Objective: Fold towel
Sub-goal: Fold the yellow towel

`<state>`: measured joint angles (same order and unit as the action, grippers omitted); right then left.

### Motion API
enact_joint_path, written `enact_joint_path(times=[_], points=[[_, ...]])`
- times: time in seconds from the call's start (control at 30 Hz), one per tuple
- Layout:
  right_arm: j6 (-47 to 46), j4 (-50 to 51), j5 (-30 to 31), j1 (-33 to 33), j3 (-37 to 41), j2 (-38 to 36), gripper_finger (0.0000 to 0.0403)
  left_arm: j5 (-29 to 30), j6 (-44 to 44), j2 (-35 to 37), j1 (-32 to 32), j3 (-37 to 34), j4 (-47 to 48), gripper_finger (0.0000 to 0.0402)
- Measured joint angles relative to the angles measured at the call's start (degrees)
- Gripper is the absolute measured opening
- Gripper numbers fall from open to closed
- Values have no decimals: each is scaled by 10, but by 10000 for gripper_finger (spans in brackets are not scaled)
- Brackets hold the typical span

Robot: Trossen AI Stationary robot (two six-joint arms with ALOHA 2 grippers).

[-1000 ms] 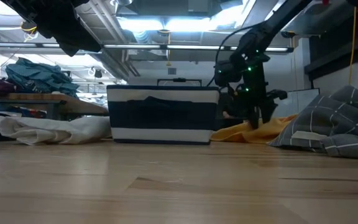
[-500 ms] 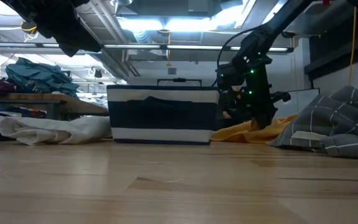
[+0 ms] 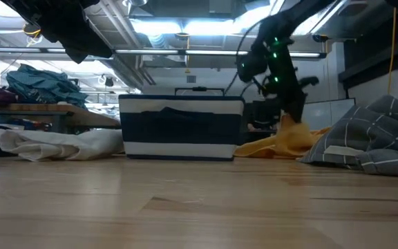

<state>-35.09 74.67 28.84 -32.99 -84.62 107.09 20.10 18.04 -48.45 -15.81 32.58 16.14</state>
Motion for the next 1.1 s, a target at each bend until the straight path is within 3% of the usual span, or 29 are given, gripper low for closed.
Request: enact_joint_path(times=[0.37,0.73,0.87,1.1], points=[[8,152,34,49,-242,0,2,0,0,0,0,0,0,5],[9,153,93,131,-498,-9,1,0,0,0,0,0,-1,5],[10,110,129,159,-478,-58,0,0,0,0,0,0,-5,5],[-9,115,132,197,-477,-117,0,1,-15,0,6,0,-42,5]])
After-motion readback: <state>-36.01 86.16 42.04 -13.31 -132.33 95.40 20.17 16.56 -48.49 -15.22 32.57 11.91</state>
